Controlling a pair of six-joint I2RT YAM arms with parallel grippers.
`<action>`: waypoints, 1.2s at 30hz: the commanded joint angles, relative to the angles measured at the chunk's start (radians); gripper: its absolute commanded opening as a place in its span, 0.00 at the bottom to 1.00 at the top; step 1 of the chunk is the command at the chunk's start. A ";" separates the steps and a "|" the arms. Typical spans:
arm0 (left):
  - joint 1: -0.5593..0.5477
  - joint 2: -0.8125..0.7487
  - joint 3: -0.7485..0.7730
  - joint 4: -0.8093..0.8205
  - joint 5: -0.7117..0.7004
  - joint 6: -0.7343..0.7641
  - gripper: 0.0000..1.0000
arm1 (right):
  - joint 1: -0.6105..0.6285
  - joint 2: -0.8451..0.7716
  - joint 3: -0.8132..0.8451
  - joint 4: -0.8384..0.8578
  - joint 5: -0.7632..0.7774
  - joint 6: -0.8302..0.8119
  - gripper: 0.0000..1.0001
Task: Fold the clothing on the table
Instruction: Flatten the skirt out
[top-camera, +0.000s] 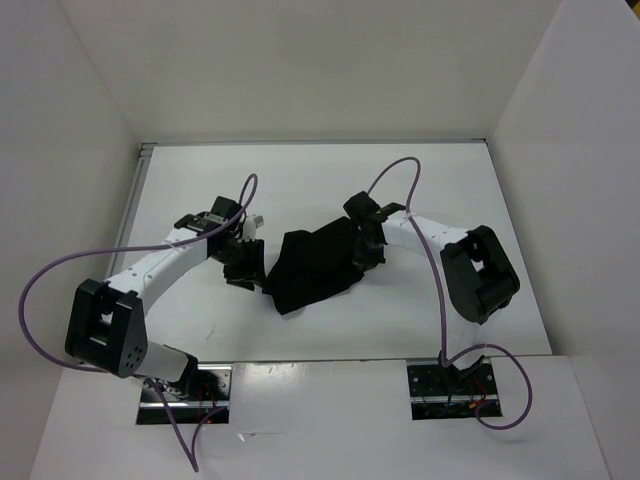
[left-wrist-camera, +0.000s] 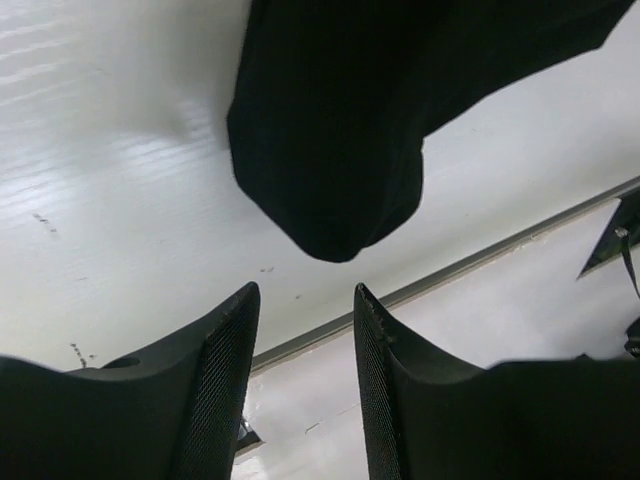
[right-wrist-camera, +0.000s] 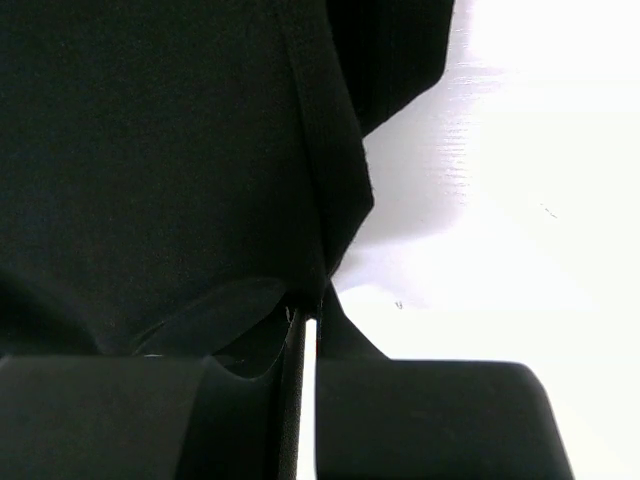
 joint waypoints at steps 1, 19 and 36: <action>-0.022 0.019 -0.016 0.047 0.074 -0.044 0.50 | -0.002 -0.008 0.037 0.011 0.003 -0.019 0.00; -0.056 0.312 0.116 0.208 0.159 -0.026 0.00 | -0.002 -0.102 0.077 -0.059 0.017 -0.010 0.00; 0.074 0.182 0.590 0.239 0.309 -0.058 0.00 | -0.141 -0.301 0.423 -0.111 0.078 -0.110 0.00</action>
